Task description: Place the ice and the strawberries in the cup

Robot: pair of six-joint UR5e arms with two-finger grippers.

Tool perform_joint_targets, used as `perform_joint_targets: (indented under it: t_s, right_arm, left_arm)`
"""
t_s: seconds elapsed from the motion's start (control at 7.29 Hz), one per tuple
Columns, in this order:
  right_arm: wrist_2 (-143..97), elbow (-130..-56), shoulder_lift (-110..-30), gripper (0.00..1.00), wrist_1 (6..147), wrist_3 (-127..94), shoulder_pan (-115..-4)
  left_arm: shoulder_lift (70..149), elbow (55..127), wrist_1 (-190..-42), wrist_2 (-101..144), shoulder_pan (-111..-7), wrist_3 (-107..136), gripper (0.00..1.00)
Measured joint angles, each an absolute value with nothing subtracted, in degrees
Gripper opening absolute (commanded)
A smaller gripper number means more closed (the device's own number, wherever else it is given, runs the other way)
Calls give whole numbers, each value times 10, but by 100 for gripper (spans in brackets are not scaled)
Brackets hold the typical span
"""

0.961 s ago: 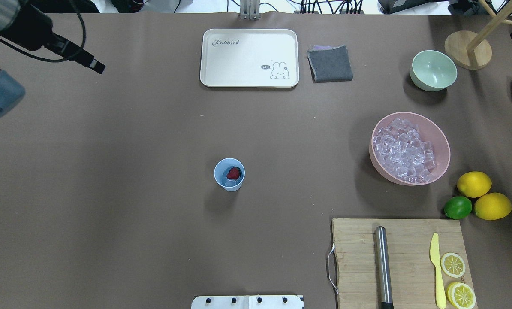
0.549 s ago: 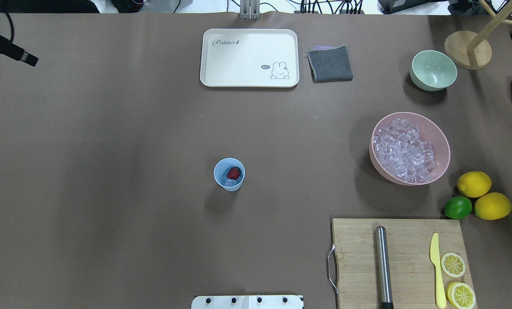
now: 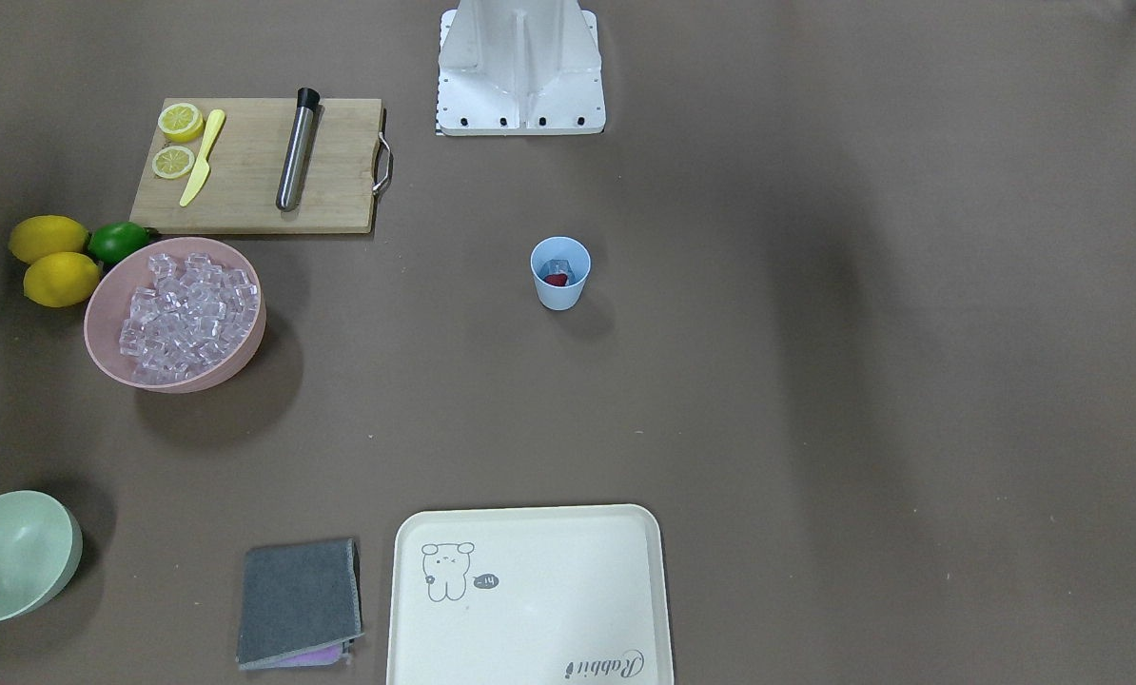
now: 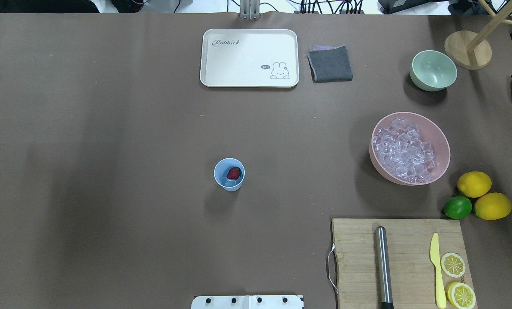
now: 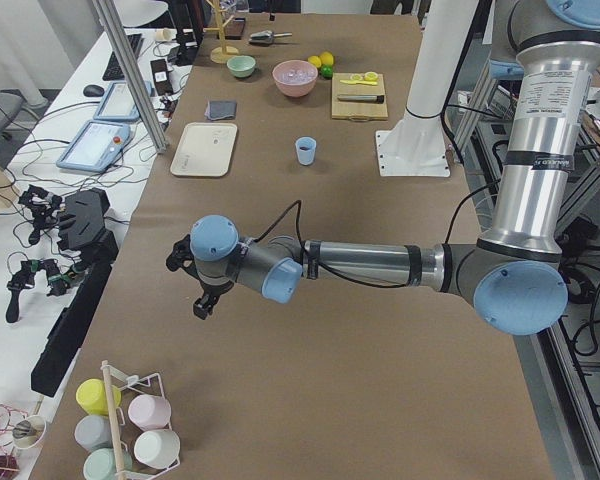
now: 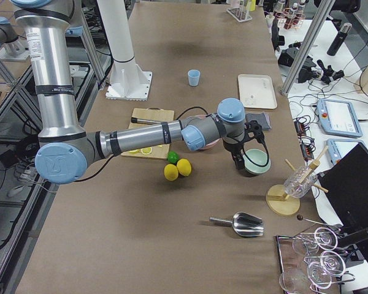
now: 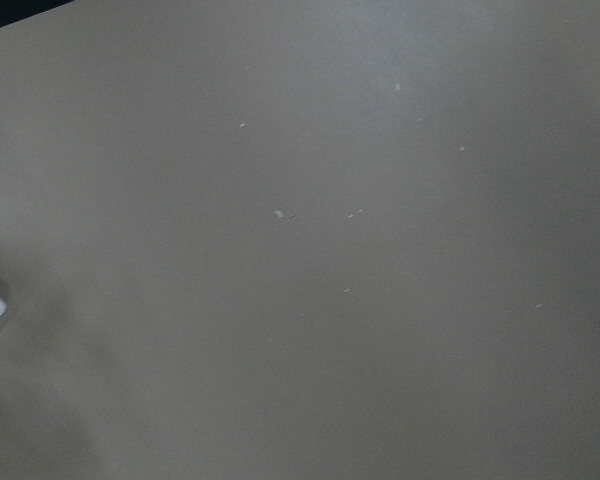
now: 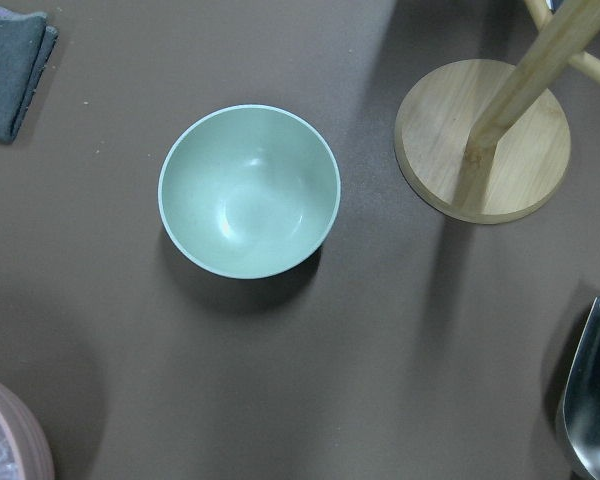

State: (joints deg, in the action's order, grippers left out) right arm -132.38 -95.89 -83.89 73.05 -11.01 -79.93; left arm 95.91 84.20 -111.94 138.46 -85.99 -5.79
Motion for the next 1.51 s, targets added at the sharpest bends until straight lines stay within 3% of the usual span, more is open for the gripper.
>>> perform_joint_targets:
  t_s: [1.51]
  right_arm:
    - [-1310, -959, -838, 99, 729, -109, -795]
  left_arm:
    - [938, 841, -1069, 1338, -898, -56, 98]
